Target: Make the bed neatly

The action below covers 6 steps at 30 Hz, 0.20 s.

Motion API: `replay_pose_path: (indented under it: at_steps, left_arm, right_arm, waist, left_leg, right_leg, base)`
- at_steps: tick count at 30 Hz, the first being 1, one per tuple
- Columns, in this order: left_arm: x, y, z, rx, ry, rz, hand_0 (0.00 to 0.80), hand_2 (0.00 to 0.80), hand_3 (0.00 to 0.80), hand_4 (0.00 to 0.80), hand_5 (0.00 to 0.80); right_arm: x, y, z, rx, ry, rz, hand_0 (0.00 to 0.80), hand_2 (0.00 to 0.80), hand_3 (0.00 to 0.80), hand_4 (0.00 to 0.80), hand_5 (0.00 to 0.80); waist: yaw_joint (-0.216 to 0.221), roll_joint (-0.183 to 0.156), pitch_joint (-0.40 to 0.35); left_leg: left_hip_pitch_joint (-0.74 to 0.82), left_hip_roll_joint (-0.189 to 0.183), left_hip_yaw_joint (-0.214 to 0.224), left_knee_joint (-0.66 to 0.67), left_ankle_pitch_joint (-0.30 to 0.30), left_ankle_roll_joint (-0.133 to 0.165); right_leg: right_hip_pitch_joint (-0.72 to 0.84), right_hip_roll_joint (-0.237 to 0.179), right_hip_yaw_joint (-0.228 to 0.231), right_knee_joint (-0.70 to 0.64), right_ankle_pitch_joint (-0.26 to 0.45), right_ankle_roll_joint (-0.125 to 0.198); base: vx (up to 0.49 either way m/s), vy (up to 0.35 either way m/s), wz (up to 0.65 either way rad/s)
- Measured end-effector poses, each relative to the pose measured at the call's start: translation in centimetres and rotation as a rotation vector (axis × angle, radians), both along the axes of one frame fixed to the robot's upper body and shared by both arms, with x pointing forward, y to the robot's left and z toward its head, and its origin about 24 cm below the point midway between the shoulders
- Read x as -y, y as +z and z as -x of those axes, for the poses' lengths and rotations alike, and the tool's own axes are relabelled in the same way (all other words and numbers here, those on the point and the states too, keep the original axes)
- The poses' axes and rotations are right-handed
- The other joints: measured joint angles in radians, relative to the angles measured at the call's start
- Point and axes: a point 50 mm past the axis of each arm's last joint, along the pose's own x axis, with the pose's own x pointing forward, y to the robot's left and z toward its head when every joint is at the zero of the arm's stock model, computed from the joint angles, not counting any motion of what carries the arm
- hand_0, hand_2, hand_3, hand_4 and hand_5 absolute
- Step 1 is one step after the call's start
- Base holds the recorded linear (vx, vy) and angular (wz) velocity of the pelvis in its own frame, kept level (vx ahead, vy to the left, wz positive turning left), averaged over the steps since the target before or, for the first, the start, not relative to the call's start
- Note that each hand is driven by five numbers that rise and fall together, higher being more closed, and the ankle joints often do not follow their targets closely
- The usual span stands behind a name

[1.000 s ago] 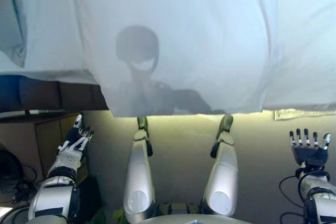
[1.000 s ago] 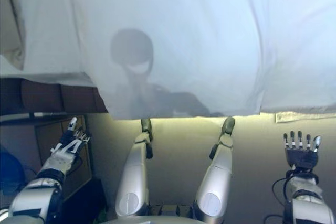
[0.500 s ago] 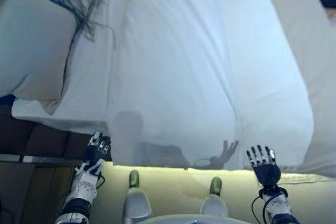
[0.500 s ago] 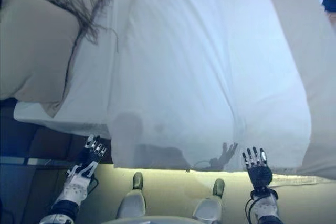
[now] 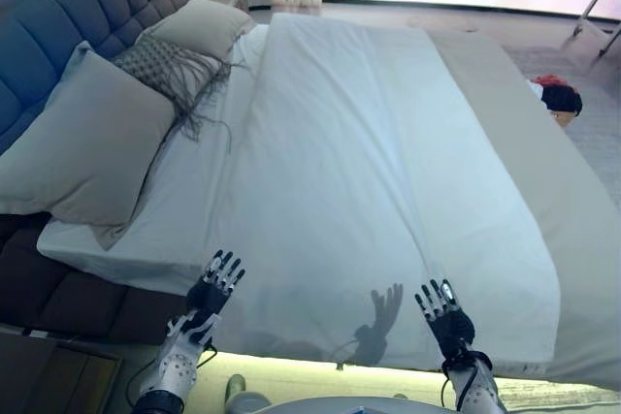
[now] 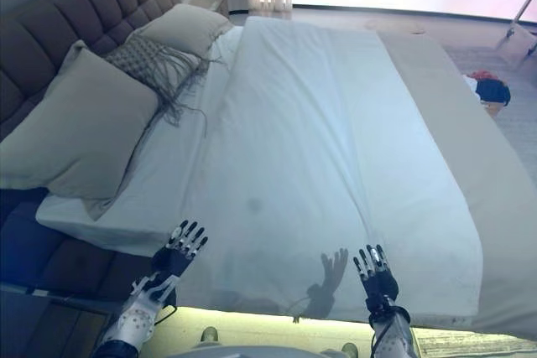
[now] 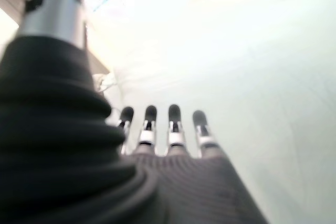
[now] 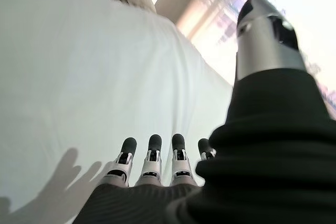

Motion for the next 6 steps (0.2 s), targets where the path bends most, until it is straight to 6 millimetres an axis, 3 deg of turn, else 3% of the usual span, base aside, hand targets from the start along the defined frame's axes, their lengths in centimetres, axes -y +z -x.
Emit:
replay_pose_path:
  at_steps: [6]
  left_arm:
    - [-0.4,1.3,0.0,0.039,-0.051,-0.096,0.000,0.000,0.000,0.000,0.000]
  right_arm:
    - [0.2,0.8,0.0,-0.009,0.055,0.088,0.000,0.000,0.000,0.000,0.000]
  waist:
    - [0.000,-0.001,-0.001]
  left_leg:
    - [0.012,0.001,-0.002,0.000,0.001,0.002]
  right_leg:
    - [0.013,0.001,0.000,0.000,0.000,0.000]
  base:
    - [0.004,-0.005,0.01]
